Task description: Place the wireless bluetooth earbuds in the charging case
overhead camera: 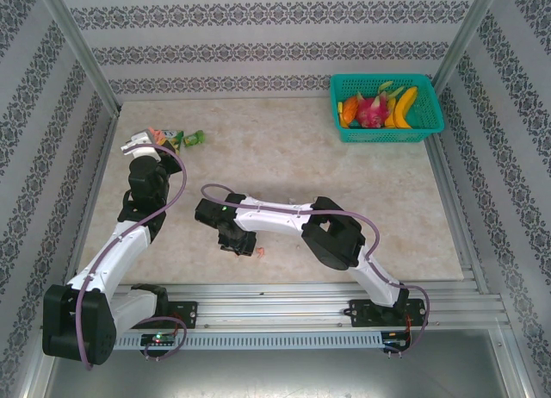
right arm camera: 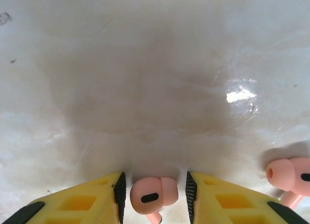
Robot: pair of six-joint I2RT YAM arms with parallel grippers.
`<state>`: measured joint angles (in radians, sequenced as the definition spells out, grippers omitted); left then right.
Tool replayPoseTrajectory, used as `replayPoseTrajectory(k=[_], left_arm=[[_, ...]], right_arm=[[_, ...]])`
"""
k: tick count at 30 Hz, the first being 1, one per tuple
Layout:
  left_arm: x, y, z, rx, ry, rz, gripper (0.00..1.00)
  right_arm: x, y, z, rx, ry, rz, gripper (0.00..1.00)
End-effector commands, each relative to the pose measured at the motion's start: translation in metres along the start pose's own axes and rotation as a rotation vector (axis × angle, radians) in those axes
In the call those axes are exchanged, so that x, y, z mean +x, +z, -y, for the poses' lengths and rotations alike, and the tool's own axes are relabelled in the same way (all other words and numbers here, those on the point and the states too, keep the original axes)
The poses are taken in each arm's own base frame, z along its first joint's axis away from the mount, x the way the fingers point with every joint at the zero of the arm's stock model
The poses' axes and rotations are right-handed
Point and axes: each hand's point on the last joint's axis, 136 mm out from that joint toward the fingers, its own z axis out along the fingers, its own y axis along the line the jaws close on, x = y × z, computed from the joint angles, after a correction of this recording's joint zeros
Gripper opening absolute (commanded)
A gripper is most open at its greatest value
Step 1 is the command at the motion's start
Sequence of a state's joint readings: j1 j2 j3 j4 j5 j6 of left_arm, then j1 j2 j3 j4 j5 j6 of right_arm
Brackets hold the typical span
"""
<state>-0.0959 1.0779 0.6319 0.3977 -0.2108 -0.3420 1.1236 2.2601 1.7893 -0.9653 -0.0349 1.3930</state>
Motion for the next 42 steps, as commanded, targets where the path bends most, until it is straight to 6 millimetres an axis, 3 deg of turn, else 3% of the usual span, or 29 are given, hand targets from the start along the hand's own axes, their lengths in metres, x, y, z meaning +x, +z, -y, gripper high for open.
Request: replayPoseTrajectory(k=[1, 7, 23, 34, 42], left_arm=[[-0.011, -0.004, 0.0, 0.015, -0.022, 0.046, 0.0], [-0.012, -0.004, 0.0, 0.015, -0.025, 0.045, 0.0], [-0.008, -0.002, 0.0, 0.014, -0.03, 0.028, 0.0], [-0.009, 0.001, 0.001, 0.007, -0.029, 0.013, 0.0], [0.001, -0.003, 0.014, 0.091, 0.006, -0.032, 0.0]], right_arm=[[0.01, 0.011, -0.005, 0.003, 0.007, -0.028, 0.39], [0.009, 0.009, -0.005, -0.001, 0.005, -0.017, 0.35], [-0.02, -0.017, -0.007, -0.062, -0.029, 0.076, 0.3], [-0.057, -0.035, 0.015, -0.109, -0.007, 0.15, 0.3], [-0.097, -0.053, 0.037, -0.14, 0.004, 0.219, 0.31]])
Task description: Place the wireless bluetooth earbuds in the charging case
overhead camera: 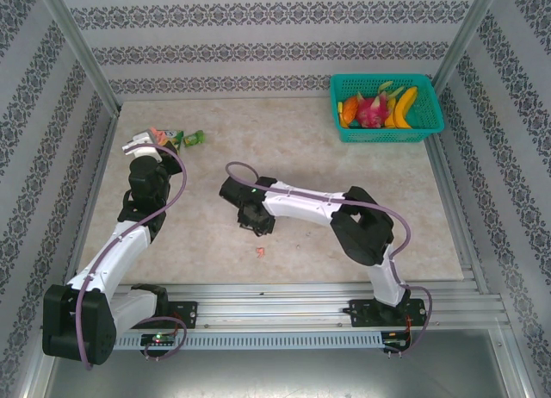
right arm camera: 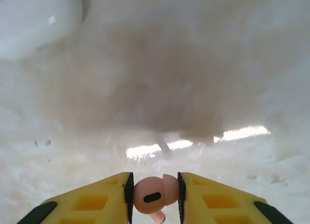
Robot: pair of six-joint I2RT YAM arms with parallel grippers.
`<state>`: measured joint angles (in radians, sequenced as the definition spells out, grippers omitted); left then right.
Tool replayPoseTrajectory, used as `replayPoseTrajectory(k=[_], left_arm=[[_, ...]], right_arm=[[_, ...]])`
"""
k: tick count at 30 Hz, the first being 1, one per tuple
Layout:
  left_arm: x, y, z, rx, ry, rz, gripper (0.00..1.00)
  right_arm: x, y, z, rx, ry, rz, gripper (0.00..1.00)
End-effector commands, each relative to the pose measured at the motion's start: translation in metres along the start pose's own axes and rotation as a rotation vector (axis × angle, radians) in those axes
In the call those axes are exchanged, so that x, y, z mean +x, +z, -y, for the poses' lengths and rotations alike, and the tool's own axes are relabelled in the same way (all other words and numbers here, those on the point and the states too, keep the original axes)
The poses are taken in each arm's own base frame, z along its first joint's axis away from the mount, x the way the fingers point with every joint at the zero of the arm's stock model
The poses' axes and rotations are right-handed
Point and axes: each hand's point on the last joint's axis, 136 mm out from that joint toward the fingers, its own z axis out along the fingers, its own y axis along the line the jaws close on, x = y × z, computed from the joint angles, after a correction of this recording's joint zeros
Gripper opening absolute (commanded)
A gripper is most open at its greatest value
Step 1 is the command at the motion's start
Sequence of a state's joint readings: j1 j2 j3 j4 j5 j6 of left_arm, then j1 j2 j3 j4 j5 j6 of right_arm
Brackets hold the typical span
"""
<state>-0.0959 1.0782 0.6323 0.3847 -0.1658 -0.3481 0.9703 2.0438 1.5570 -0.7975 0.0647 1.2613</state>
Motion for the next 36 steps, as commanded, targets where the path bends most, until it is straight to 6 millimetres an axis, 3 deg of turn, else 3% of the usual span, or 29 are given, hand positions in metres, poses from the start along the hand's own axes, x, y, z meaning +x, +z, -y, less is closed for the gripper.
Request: replayPoseTrajectory(k=[1, 9, 21, 27, 36], left_arm=[[-0.002, -0.003, 0.013, 0.082, 0.018, -0.012, 0.0], [0.019, -0.007, 0.054, 0.349, 0.093, -0.059, 0.0], [0.072, -0.019, 0.119, 0.765, 0.178, -0.102, 0.0], [0.095, -0.023, 0.146, 0.861, 0.268, -0.105, 0.0], [0.104, -0.021, 0.181, 0.931, 0.305, -0.026, 0.0]], right_arm=[[-0.029, -0.017, 0.006, -0.033, -0.02, 0.076, 0.31], [-0.082, -0.032, 0.022, -0.077, -0.011, 0.139, 0.31], [-0.15, -0.061, 0.045, -0.134, -0.011, 0.266, 0.31], [-0.174, -0.086, 0.047, -0.194, -0.044, 0.369, 0.32], [-0.199, -0.143, 0.031, -0.379, -0.098, 0.544, 0.32]])
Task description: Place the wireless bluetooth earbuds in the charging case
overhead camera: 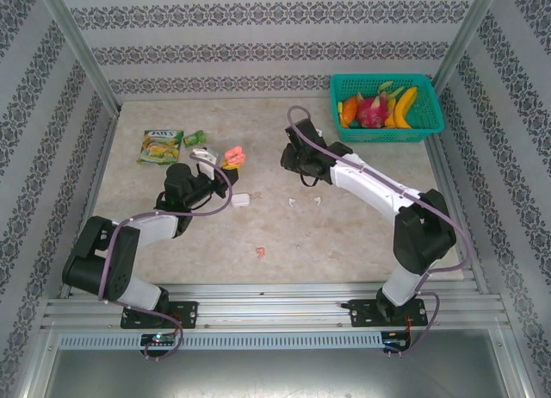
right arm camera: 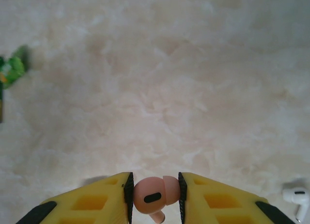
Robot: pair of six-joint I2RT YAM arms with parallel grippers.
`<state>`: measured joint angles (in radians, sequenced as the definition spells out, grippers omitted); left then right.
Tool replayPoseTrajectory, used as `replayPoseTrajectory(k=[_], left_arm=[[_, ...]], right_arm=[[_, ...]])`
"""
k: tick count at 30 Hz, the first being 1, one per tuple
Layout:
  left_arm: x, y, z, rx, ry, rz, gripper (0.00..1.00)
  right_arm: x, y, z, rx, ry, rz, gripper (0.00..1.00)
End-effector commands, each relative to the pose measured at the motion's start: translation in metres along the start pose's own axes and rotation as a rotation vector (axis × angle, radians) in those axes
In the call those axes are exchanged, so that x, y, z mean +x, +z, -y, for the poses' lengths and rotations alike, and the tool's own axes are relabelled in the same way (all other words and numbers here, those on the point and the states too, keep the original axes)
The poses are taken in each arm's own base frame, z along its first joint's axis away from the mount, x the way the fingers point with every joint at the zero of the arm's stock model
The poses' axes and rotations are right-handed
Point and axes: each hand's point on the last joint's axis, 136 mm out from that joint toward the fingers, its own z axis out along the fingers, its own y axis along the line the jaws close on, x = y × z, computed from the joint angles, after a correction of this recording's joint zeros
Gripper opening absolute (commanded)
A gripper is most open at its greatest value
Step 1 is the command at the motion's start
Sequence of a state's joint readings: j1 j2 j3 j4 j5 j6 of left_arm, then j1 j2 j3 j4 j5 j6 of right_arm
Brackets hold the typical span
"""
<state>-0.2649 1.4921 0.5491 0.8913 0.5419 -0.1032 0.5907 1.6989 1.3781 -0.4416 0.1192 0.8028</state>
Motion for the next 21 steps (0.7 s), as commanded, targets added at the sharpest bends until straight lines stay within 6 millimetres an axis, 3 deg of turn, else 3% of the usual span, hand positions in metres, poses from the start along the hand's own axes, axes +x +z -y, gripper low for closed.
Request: replayPoseTrajectory(k=[1, 7, 13, 18, 21], left_arm=[[-0.037, 0.014, 0.022, 0.057, 0.135, 0.129, 0.0], [-0.045, 0.036, 0.047, 0.111, 0.222, 0.152, 0.0], [-0.055, 0.047, 0.062, 0.127, 0.318, 0.171, 0.0], [-0.056, 0.058, 0.068, 0.112, 0.39, 0.159, 0.0], [-0.053, 0.066, 0.056, 0.044, 0.389, 0.153, 0.0]], right_arm=[[-0.031, -0.024, -0.02, -0.112, -0.038, 0.126, 0.32], [-0.055, -0.06, -0.039, -0.262, -0.052, 0.227, 0.33], [-0.065, -0.092, -0.051, -0.408, -0.081, 0.328, 0.34], [-0.064, -0.101, -0.055, -0.458, -0.08, 0.343, 0.35], [-0.062, -0.092, -0.049, -0.431, -0.067, 0.333, 0.35]])
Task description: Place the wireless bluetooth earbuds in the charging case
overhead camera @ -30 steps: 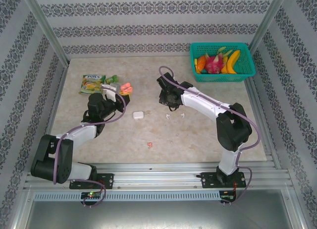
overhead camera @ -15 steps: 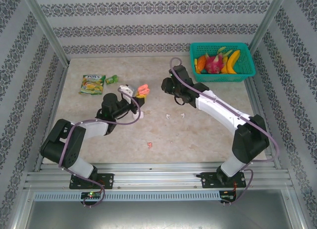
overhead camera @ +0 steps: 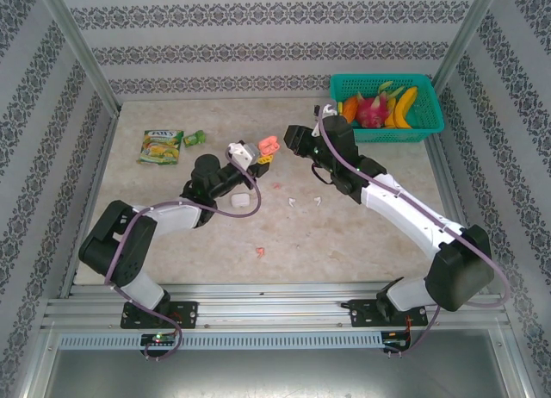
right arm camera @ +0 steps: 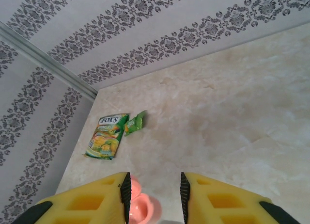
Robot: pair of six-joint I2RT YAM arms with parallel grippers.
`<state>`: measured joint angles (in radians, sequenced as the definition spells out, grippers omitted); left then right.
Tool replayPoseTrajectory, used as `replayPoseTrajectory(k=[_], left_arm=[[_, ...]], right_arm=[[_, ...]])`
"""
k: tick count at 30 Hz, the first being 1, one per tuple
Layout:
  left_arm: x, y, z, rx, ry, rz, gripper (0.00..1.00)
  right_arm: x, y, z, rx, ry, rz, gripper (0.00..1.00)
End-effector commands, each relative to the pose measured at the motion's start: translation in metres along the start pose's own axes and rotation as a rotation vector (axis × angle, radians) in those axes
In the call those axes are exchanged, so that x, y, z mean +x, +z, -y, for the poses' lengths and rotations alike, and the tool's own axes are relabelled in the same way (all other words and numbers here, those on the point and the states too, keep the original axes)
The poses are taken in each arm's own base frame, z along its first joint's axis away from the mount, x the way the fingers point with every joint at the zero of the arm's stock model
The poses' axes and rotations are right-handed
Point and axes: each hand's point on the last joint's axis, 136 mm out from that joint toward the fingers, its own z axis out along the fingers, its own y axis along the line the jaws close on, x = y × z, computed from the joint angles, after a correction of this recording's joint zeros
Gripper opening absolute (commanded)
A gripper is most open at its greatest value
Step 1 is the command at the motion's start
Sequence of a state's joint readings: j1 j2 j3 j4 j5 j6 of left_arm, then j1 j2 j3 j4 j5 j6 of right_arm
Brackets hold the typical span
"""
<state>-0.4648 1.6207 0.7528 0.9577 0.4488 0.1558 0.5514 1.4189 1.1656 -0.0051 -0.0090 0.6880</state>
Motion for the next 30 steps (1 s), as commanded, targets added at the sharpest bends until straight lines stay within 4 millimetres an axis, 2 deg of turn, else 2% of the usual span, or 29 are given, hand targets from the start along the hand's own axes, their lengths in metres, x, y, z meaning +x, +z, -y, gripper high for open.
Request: replayPoseTrajectory(k=[1, 8, 12, 14, 17, 22, 26, 30], left_arm=[[-0.002, 0.007, -0.014, -0.09, 0.066, 0.016, 0.0], [-0.003, -0.015, -0.048, -0.308, 0.024, 0.045, 0.0], [-0.005, -0.029, -0.061, -0.368, -0.028, 0.061, 0.0], [-0.007, -0.038, -0.068, -0.397, -0.065, 0.077, 0.0], [-0.011, -0.052, -0.08, -0.444, -0.112, 0.096, 0.0], [-0.015, -0.077, -0.094, -0.503, -0.168, 0.112, 0.0], [-0.014, -0.095, -0.097, -0.545, -0.198, 0.117, 0.0], [-0.013, -0.11, -0.1, -0.584, -0.223, 0.127, 0.0]], right_arm=[[-0.002, 0.002, 0.007, -0.004, 0.0, 0.016, 0.35], [0.028, 0.01, 0.061, 0.141, 0.113, -0.036, 0.36], [0.051, 0.016, 0.078, 0.198, 0.152, -0.116, 0.38], [0.067, 0.022, 0.084, 0.228, 0.151, -0.189, 0.43], [0.092, 0.033, 0.085, 0.248, 0.131, -0.316, 0.44], [0.134, 0.053, 0.076, 0.269, 0.132, -0.464, 0.44], [0.165, 0.067, 0.066, 0.352, 0.161, -0.536, 0.45], [0.187, 0.084, 0.062, 0.431, 0.23, -0.554, 0.45]])
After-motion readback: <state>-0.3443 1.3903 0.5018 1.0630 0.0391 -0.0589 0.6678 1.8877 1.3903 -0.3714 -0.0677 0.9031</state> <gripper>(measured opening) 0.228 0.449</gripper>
